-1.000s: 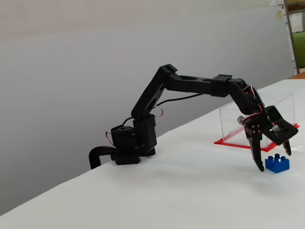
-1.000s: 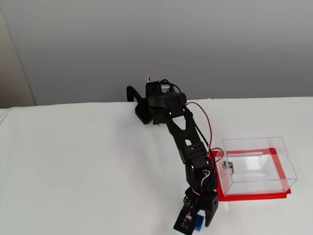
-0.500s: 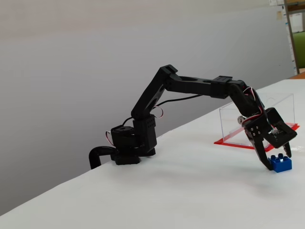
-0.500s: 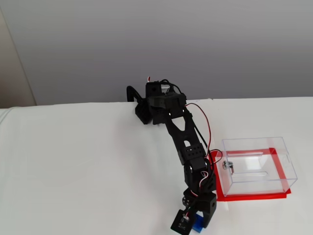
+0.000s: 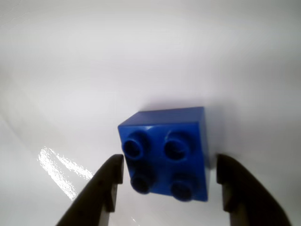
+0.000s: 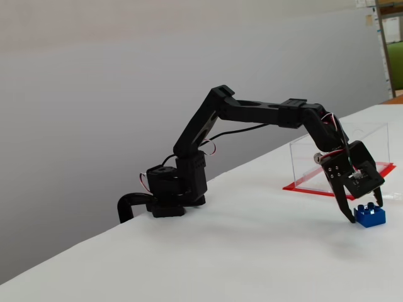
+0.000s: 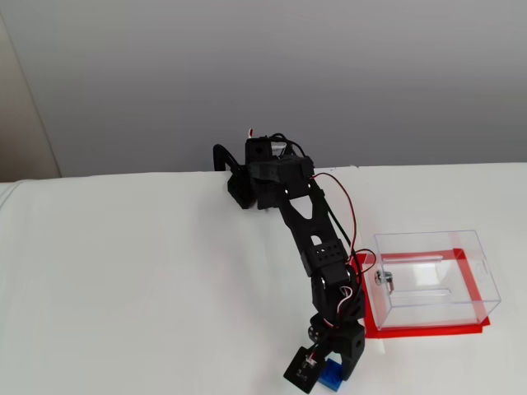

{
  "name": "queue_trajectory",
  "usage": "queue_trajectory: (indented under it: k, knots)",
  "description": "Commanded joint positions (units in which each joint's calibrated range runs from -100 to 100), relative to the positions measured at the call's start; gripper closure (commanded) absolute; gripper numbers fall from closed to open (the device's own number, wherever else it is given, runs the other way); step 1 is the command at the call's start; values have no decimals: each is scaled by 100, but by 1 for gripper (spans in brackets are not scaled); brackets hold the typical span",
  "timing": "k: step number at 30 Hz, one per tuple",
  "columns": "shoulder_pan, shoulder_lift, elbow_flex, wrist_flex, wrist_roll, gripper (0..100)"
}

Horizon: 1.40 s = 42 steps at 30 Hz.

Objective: Pick the blue lego brick and place it into the transparent box

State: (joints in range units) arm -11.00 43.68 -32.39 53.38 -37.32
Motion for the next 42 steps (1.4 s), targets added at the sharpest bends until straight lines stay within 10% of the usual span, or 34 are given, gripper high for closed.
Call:
queue_trajectory:
  k: [1, 42]
  knots:
    - [39, -19, -106, 118, -41, 78]
    - [39, -19, -450, 118, 575, 82]
